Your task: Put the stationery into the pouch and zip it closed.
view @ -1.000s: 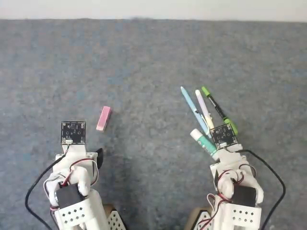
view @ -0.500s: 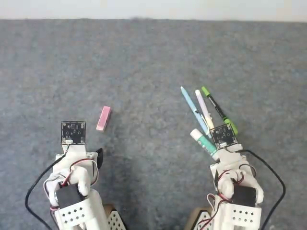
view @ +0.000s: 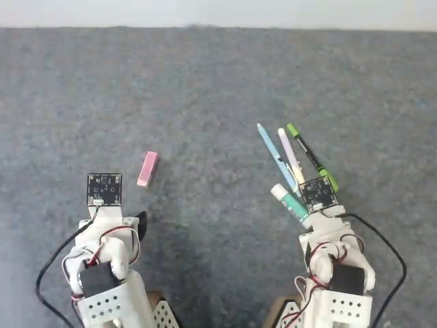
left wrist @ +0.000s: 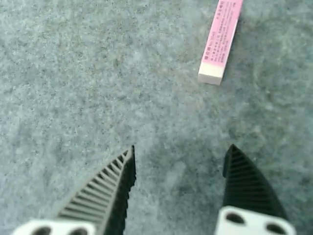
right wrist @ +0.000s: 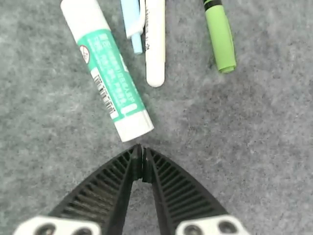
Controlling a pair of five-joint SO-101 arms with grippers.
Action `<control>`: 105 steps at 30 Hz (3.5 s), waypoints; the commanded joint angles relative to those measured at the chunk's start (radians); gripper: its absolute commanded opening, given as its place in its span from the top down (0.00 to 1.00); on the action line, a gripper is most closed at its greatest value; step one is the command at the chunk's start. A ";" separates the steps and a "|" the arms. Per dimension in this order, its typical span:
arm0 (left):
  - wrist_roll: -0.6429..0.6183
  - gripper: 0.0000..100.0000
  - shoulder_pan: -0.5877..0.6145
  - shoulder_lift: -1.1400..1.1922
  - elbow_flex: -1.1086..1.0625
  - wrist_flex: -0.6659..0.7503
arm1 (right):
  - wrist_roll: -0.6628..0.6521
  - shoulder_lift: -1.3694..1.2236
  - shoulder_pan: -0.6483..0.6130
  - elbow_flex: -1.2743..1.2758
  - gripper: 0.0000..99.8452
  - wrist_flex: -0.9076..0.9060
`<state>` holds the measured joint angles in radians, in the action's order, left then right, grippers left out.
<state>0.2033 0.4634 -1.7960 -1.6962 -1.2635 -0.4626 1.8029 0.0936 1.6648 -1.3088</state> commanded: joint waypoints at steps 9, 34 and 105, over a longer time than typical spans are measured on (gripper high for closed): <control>0.011 0.72 0.009 -0.025 0.010 -0.003 | -0.011 0.010 0.008 0.018 0.98 -0.008; 0.011 0.72 0.009 -0.025 0.010 -0.003 | -0.011 0.010 0.008 0.018 0.98 -0.008; 0.012 0.72 0.011 -0.023 0.010 0.000 | -0.017 0.005 0.007 -0.247 0.97 0.099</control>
<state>0.2033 0.4634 -1.7960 -1.6962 -1.2635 -0.4948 1.8029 0.0951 1.5359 -1.2045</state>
